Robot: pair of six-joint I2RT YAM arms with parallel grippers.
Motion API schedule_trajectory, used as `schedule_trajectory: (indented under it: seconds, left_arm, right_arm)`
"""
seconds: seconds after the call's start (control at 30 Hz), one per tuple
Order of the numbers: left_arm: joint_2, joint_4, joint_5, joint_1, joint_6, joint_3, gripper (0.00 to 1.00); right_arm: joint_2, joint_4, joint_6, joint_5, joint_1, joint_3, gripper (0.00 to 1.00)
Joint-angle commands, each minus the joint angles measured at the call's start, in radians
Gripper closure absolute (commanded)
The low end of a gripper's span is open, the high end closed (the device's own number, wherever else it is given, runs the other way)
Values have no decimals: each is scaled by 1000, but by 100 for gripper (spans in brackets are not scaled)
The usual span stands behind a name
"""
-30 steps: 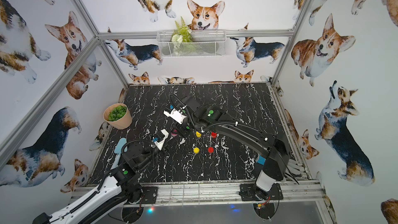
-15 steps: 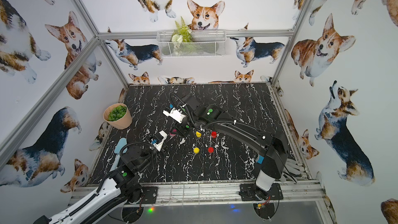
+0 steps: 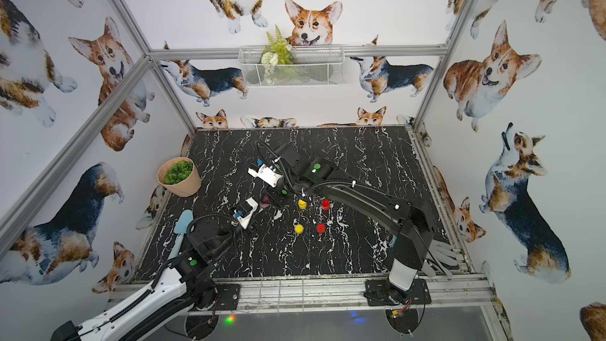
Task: Close the paint jar lid
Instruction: Close the lid on the paint jar, then screw the lid onto the paint jar.
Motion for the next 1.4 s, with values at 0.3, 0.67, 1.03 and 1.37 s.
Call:
schedule_trajectory:
  seconds: [0.3,0.67,1.03,1.37]
  left_arm:
    - [-2,195,-52,1,18,55,64]
    - [4,318,-109,1,-22,39,65]
    - [-47,376,-171,1,-50,15,66]
    - [-37,377,-231,1,-86,29,66]
  right_arm:
    - [18,27,36,-8,36,-46,70]
    - [-3,194,155,65,58,-147,70]
    - [-6,248,203,74,59,-185,70]
    - [2,299,278,158,70,-210,70]
